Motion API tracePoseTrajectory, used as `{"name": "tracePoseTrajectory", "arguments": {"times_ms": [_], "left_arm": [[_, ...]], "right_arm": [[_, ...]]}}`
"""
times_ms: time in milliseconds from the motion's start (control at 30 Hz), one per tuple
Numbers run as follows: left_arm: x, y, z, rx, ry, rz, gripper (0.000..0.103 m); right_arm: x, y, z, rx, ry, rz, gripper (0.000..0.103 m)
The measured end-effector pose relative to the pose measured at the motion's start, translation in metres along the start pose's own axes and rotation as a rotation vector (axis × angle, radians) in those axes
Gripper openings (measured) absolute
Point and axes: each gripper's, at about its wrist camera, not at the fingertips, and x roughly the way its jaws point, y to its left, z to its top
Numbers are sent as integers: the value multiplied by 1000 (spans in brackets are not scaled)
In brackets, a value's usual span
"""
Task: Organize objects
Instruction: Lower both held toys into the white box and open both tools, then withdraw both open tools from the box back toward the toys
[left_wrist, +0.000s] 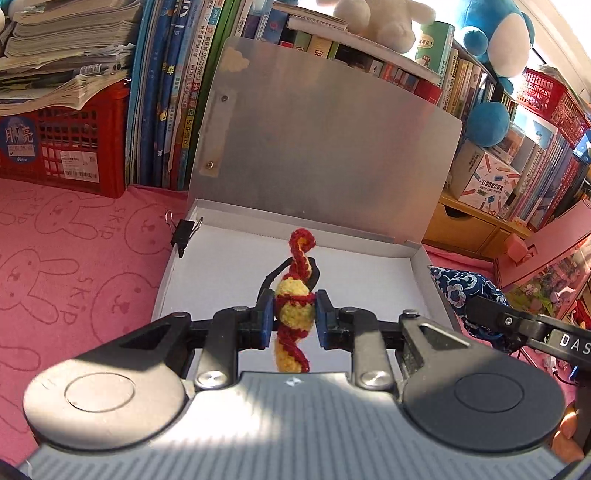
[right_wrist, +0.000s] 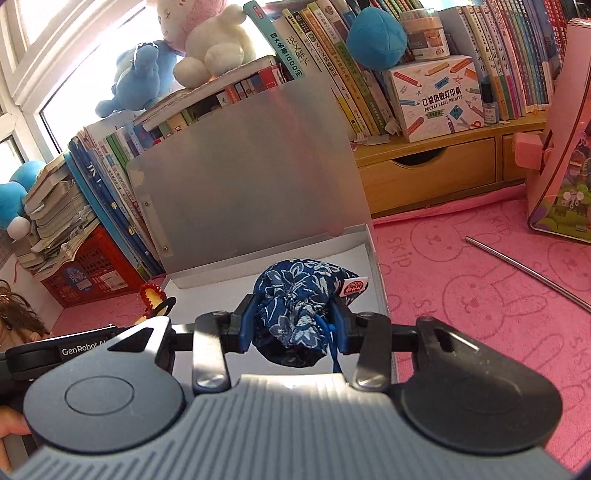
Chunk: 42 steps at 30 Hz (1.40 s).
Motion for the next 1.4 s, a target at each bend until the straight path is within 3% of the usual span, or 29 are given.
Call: {"name": "tracePoseTrajectory", "arguments": {"times_ms": [133,533,1000,1133,1167,1233,1267,1300,1400], "left_arm": [[28,-8,6,-21,21,-18,27],[96,-23,11,-51,77,-36,27],[112,-24,2,-7,88,-25,27],[109,-20,4,-16,97,-33,28],[107,-19,4,-26,102,-36,30],[104,-14,6,-51,100,-40,43],[100,-11,8,-65,97,-44,61],[97,-9,9,-74,91,-46,74],[79,-9,12,-48,43,-34,78]], "right_arm": [[24,-11,5,64,25,24,45],[67,-20,-1,60,58,30,45],[79,-8,-12,-96,70,-29,46],[76,1,-17,-164,42,-81,75],[73,0,-17,-160,32,-81,78],[66,-2,-16,-149,9,-64,88],[61,-2,-15,-146,-5,-64,88],[57,-2,-13,-144,-16,-64,88],[39,0,-9,-143,-50,-60,92]]}}
